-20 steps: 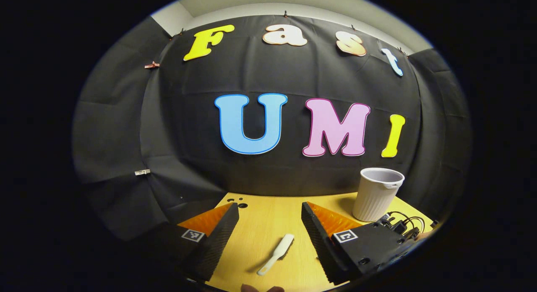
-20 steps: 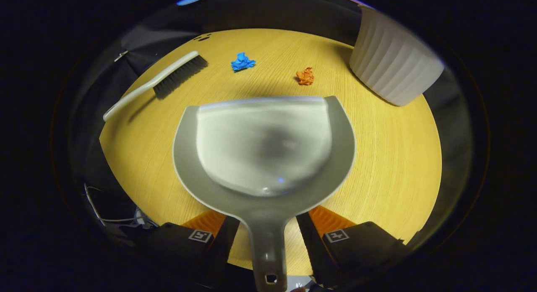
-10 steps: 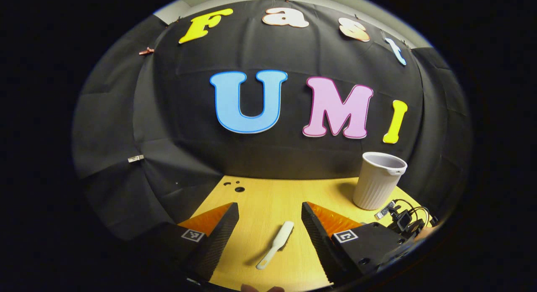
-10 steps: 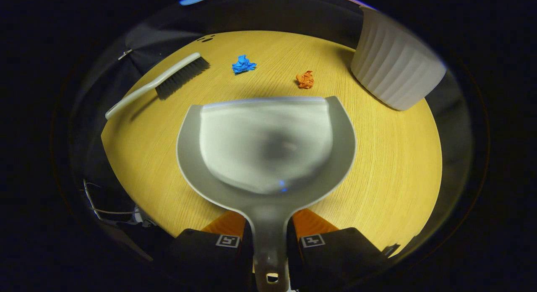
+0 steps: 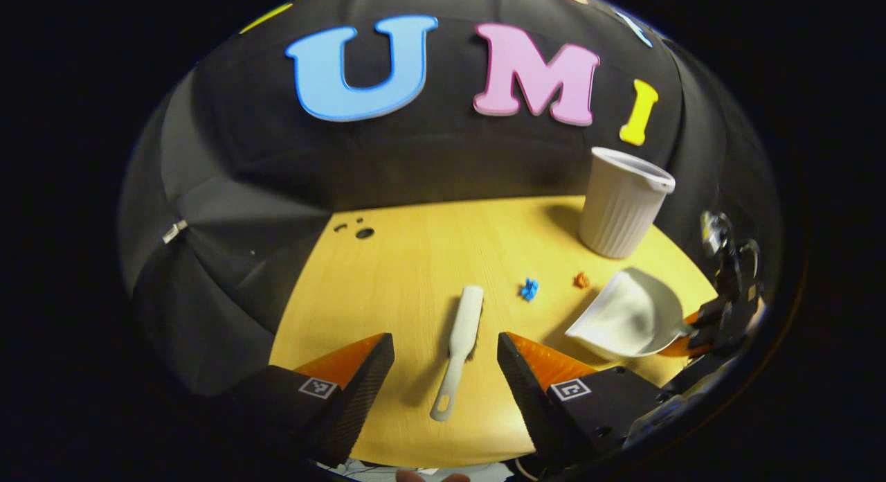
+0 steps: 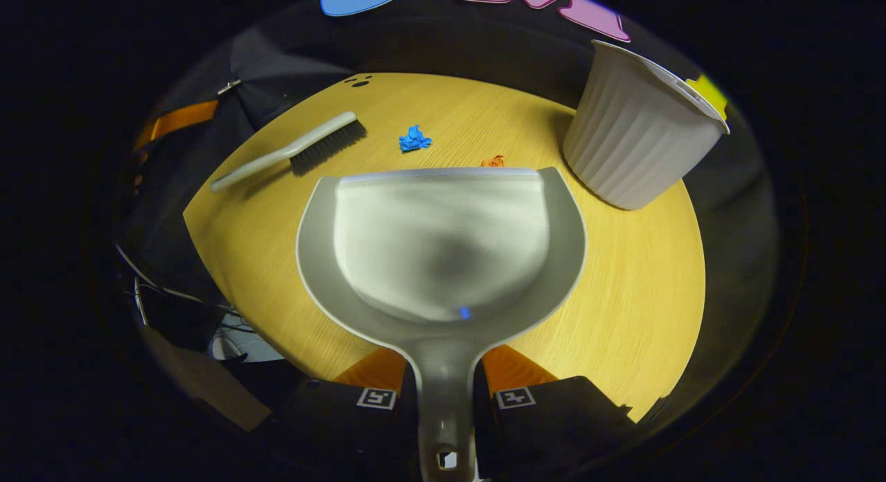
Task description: Pick up the small broom and dustpan from the desktop, sweep the trash into the dustpan with the broom, and then empty the trash into the garbage bin.
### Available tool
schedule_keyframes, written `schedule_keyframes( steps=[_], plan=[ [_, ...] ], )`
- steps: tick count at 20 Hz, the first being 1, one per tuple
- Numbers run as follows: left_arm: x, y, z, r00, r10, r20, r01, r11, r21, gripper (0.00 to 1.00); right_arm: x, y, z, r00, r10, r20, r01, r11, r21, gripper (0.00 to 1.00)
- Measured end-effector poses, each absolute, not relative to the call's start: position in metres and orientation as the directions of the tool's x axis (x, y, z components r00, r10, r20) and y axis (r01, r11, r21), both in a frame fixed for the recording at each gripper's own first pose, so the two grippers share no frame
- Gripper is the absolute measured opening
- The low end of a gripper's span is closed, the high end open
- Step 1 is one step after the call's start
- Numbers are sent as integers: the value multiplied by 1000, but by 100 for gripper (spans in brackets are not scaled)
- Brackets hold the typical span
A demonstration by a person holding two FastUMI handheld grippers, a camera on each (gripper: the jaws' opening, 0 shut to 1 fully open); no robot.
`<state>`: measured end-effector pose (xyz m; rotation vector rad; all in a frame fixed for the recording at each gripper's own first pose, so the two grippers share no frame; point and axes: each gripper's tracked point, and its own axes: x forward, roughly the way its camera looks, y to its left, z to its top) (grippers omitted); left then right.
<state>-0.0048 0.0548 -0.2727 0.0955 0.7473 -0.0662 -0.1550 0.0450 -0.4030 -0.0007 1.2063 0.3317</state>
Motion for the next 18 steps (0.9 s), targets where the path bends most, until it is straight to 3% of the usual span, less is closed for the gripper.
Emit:
schedule_keyframes(
  steps=[2, 9, 12, 14, 18],
  plan=[
    [1, 58, -305, 670, -31, -742, 135, 988, 80, 95, -159, 36, -397, 319, 244, -916, -232, 957, 174, 40],
    [14, 58, -398, 451, -43, -891, 210, 976, 59, 95, -168, 3, -390, 335, 198, -921, -162, 975, 150, 37],
    [23, 65, -424, 398, -17, -917, 199, 978, 68, 87, -169, -8, -389, 335, 178, -925, -138, 981, 139, 37],
    [29, 68, -434, 378, -13, -926, 201, 977, 68, 86, -172, -12, -388, 329, 175, -928, -134, 981, 137, 40],
    [37, 63, -443, 345, -35, -938, 233, 971, 49, 83, -173, -12, -390, 308, 183, -934, -150, 978, 143, 37]
  ],
)
